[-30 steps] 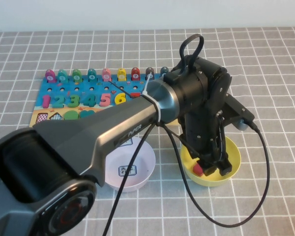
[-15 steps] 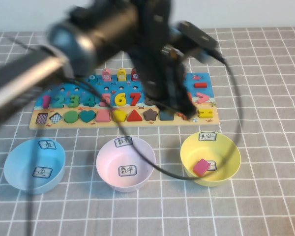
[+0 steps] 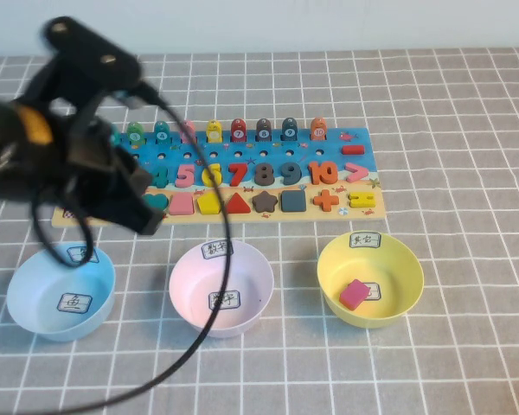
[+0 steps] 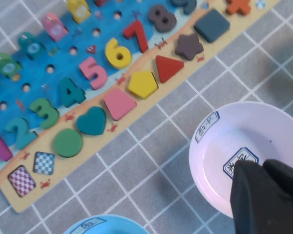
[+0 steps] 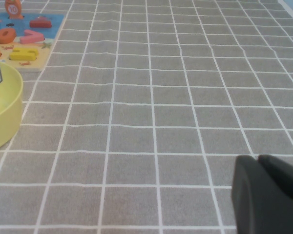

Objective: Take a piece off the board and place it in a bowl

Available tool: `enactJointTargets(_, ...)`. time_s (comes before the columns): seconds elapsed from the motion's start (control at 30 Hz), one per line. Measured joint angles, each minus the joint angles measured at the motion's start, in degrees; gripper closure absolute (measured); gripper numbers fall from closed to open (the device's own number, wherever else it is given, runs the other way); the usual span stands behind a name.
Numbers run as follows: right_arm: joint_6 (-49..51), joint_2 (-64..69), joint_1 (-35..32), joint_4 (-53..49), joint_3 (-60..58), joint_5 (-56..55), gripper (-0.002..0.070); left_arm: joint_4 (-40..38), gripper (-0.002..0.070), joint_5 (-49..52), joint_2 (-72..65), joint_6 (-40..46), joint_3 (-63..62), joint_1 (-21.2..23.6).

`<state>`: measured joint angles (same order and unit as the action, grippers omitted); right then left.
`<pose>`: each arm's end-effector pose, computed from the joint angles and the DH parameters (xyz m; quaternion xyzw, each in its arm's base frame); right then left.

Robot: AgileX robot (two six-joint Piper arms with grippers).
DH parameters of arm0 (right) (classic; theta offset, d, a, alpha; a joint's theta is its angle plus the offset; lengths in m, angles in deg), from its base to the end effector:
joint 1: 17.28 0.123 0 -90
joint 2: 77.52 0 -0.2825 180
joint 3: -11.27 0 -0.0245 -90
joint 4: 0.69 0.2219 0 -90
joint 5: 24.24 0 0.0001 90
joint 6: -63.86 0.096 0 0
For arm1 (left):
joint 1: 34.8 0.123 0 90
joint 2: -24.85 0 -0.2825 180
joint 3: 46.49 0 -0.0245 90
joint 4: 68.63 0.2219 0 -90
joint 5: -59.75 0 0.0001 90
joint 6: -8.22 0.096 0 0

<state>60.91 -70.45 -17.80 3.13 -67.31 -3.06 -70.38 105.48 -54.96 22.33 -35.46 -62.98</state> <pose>0.0309 0.0020 0.1712 0.0008 0.8027 0.0101 0.5963 0.2090 -0.1143 0.3525 0.3296 0.8685 -0.0593 0.3654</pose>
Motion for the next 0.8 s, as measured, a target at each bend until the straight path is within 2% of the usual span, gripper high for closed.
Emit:
enactJointTargets(0.33,0.0,0.0,0.0,0.0,0.0,0.0,0.0695,1.08,0.0677,-16.64,21.71,-6.75,21.56,0.26)
enactJointTargets(0.47,0.0,0.0,0.0,0.0,0.0,0.0,0.0695,1.08,0.0677,-18.84,29.42,-8.04,29.01,0.26)
enactJointTargets(0.8,0.0,0.0,0.0,0.0,0.0,0.0,0.0695,2.07,0.0677,-22.98,34.77,-9.04,32.6,0.26)
